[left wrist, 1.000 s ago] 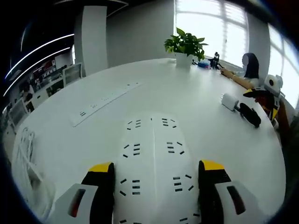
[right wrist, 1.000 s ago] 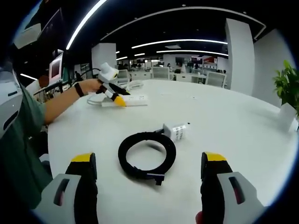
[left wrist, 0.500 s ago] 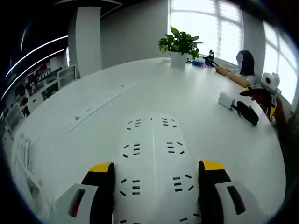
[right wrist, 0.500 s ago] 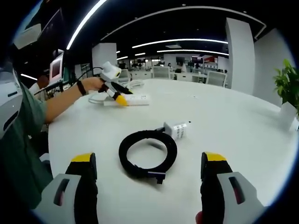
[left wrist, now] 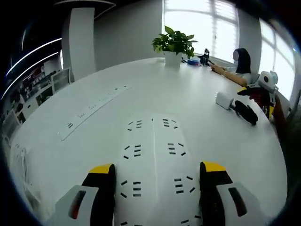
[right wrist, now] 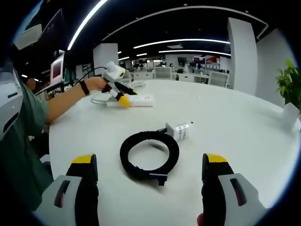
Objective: Straighten the power strip on the desk, plug the charger into it
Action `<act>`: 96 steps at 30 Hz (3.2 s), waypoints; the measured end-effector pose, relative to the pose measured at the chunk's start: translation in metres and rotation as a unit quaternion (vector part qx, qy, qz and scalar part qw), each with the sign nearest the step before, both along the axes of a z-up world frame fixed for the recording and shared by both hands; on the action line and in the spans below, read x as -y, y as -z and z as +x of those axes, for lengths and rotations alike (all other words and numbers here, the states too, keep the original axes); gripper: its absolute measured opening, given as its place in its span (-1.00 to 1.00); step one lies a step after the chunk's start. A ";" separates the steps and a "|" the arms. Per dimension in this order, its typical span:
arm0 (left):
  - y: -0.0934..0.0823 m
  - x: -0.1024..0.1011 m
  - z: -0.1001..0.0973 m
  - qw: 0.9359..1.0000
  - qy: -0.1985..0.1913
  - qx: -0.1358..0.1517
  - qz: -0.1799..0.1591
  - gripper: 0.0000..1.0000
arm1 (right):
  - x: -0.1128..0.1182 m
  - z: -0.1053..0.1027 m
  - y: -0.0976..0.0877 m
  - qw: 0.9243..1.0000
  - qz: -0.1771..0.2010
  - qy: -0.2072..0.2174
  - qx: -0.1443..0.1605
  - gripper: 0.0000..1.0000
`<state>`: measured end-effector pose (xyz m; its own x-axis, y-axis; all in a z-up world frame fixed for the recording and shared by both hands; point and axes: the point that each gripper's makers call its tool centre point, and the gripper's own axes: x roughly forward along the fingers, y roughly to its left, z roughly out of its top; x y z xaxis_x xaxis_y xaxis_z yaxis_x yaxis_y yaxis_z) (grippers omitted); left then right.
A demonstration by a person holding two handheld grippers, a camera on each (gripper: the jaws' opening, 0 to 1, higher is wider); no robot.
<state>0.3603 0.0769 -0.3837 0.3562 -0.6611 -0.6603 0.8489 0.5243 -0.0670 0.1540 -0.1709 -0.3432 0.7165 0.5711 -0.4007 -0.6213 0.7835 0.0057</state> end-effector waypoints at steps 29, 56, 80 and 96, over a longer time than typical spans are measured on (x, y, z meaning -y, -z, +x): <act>0.000 0.020 0.006 0.999 0.037 -0.004 -0.002 0.49 | -0.004 -0.001 0.004 1.000 -0.001 -0.006 -0.006 0.82; 0.000 0.042 0.003 0.997 0.074 -0.005 0.009 0.49 | 0.005 -0.001 0.006 1.000 0.002 0.000 -0.007 0.81; 0.001 0.064 0.002 0.993 0.114 -0.008 0.018 0.49 | 0.007 0.000 0.007 1.000 0.002 -0.002 -0.007 0.81; 0.000 0.075 0.002 0.991 0.135 -0.008 0.023 0.49 | 0.011 -0.001 0.008 1.000 0.003 0.002 -0.008 0.81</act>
<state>0.3622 0.0019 -0.3840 0.1606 -0.6997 -0.6962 0.9576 0.2813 -0.0618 0.1530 -0.1820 -0.3513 0.7130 0.5702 -0.4082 -0.6173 0.7864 0.0203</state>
